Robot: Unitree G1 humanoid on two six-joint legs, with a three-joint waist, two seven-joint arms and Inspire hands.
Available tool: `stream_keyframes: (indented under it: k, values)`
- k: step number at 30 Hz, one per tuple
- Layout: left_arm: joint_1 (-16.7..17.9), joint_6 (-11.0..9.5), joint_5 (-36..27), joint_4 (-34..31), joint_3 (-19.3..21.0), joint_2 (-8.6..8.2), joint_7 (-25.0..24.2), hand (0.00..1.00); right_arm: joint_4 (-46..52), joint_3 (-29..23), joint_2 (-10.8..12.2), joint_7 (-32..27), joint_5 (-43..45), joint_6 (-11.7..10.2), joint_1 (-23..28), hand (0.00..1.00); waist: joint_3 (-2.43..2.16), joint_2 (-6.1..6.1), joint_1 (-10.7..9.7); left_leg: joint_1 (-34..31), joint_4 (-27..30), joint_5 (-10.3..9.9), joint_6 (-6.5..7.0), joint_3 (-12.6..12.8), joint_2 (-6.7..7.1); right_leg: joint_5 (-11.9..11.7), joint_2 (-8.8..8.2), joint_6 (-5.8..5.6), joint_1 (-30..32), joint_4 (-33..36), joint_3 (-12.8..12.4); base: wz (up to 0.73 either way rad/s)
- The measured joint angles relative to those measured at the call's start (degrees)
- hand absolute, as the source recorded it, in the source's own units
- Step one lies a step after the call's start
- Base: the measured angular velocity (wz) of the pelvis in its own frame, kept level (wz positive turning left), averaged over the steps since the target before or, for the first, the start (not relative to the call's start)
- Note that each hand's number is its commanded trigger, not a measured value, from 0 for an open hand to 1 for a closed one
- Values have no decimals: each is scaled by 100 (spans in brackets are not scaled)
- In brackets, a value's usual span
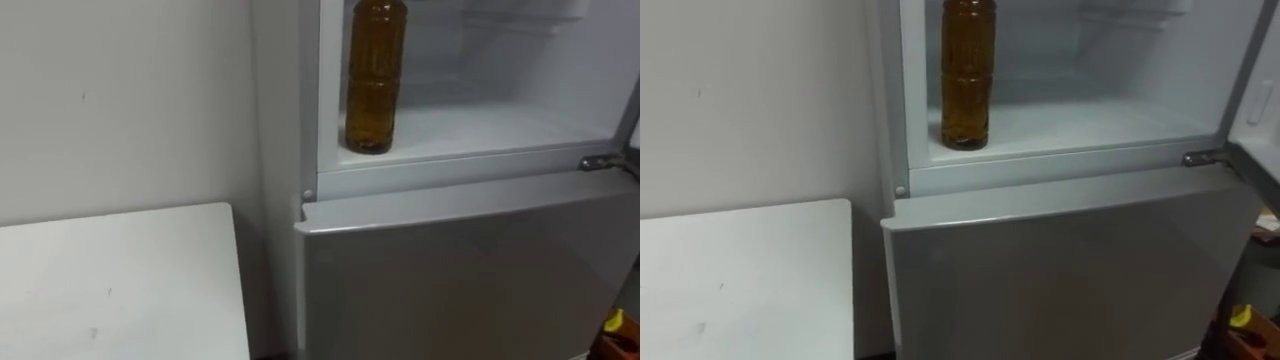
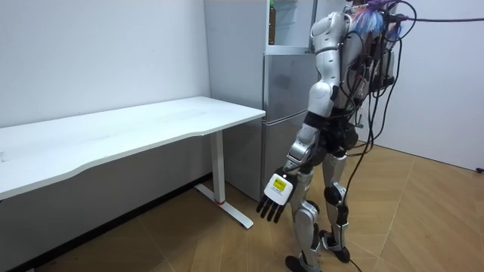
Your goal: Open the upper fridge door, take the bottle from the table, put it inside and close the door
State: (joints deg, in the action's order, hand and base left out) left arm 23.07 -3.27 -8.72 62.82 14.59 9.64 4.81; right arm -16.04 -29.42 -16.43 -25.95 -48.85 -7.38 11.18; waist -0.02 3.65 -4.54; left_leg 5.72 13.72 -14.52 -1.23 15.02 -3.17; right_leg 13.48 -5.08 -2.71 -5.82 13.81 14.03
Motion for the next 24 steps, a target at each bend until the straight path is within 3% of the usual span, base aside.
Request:
stream_keyframes:
  k: [8,14,24]
  values:
    - [46,-54,19,-95,-9,24,-22,0,1382,-165,-218,-824,198,-60,17,0,9,38,20,-24,-11,0,0,38,2,10,-8,0,77,40,-26,-2]
    - [50,-57,39,-77,-24,28,-161,0,2186,-165,-362,-1250,685,-330,4,0,12,79,47,-58,-12,0,0,44,-3,12,7,0,97,6,-42,-1]
    - [9,-55,212,-59,-21,30,-300,0,2572,-50,-362,-1549,1753,-127,59,0,29,105,58,-98,-18,2,-1,83,-1,12,1,0,210,106,-98,-2]
